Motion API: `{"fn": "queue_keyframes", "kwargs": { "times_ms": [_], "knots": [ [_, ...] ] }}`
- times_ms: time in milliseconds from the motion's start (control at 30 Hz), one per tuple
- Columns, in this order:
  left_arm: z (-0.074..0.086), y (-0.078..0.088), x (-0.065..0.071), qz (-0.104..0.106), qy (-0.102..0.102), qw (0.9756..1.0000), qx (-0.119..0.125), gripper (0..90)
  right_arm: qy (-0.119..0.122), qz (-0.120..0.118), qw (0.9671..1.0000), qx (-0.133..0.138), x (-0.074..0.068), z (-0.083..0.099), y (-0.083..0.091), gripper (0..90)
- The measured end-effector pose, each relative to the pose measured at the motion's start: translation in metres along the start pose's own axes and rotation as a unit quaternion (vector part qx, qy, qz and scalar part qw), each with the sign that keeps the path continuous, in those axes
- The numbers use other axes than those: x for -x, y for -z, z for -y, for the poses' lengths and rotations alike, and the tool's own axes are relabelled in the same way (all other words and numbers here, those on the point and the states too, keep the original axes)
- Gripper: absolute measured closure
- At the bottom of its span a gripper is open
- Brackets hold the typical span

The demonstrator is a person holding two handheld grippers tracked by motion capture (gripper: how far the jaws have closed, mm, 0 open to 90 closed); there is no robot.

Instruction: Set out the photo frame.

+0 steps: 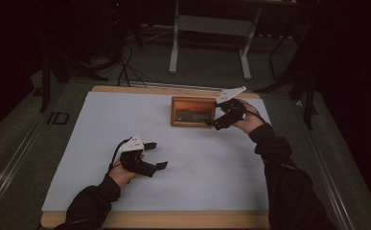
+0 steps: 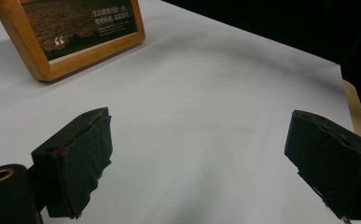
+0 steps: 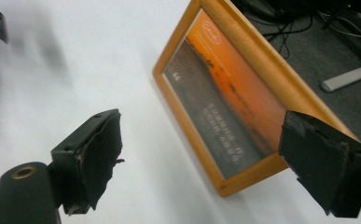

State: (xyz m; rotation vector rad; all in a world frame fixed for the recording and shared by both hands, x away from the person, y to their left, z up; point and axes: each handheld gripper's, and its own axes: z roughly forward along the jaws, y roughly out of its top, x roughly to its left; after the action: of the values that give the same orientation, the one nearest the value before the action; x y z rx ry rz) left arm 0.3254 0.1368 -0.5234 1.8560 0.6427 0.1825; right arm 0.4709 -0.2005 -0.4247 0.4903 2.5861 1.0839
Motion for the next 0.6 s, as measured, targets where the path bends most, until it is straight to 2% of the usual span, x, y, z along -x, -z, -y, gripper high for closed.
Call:
{"fn": "queue_keyframes", "kwargs": {
  "times_ms": [267,367,600],
  "knots": [
    [0.000,-0.002,0.003,0.007,-0.004,1.0000,-0.003,7.9,-0.037,0.008,0.9989,0.028,-0.014,0.022,0.004,13.8],
    [0.000,-0.002,0.003,0.009,-0.003,0.9999,-0.004,7.9,-0.054,0.001,0.9971,0.054,-0.025,0.035,0.008,13.9],
    [0.000,-0.003,0.005,0.011,-0.008,0.9999,-0.006,7.9,-0.069,-0.015,0.9954,0.064,-0.046,0.062,0.008,14.0]
  ]
}}
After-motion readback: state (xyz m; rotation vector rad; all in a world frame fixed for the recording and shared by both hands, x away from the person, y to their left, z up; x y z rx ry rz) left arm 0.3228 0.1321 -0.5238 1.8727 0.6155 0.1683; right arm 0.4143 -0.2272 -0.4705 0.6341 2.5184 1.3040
